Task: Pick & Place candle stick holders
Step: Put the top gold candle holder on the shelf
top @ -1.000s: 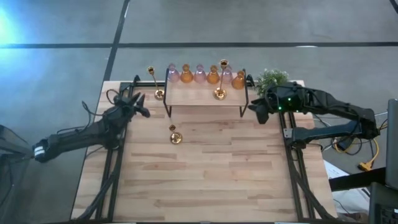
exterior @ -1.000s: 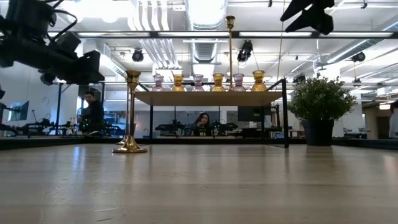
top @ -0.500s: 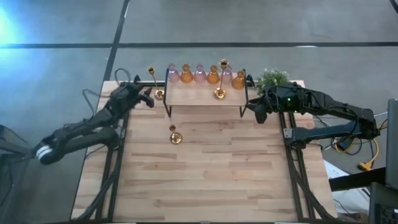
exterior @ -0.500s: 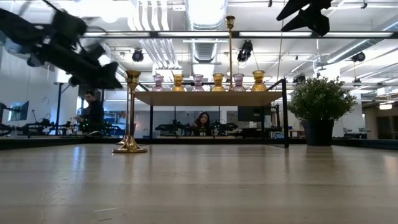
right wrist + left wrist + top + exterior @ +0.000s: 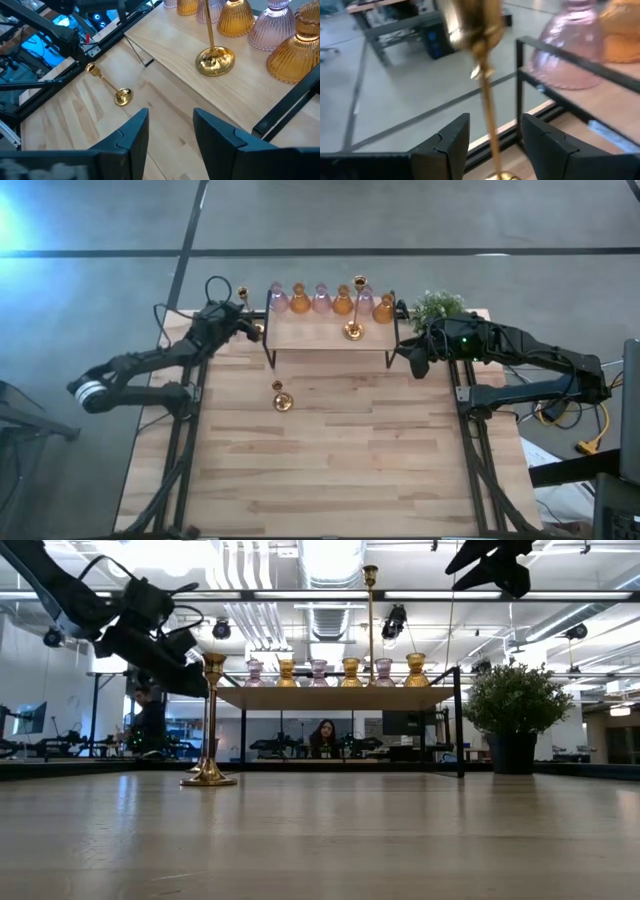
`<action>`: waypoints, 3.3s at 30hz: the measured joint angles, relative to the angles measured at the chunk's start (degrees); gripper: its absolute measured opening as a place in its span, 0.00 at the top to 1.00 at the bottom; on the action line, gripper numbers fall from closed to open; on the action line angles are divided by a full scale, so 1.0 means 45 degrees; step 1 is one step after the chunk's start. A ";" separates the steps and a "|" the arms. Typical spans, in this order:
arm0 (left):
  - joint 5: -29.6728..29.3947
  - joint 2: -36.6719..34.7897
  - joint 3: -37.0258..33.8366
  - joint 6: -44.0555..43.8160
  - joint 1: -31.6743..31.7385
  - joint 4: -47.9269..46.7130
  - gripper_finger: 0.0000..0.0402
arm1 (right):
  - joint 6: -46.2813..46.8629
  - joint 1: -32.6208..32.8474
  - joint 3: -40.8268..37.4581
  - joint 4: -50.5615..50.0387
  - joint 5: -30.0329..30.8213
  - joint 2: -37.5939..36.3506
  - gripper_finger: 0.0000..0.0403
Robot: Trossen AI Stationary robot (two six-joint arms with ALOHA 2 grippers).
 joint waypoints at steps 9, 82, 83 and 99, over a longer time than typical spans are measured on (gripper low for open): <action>-0.0596 0.0506 0.0034 -0.0269 0.0308 0.0779 0.55 | -0.0067 0.0000 -0.0005 -0.0015 0.0010 0.0000 0.67; 0.1851 -0.2752 0.7131 0.0117 0.0627 -0.9018 0.96 | -0.0622 0.0000 -0.0010 -0.0004 0.0015 0.0015 0.83; 0.2096 -0.2692 0.7517 0.0055 0.0627 -0.9299 0.96 | -0.0622 0.0000 -0.0010 -0.0001 0.0015 0.0011 0.82; 0.7359 -0.0785 1.1310 -0.1118 0.0350 -1.0580 0.96 | -0.0624 0.0000 -0.0010 0.0017 0.0022 0.0010 0.81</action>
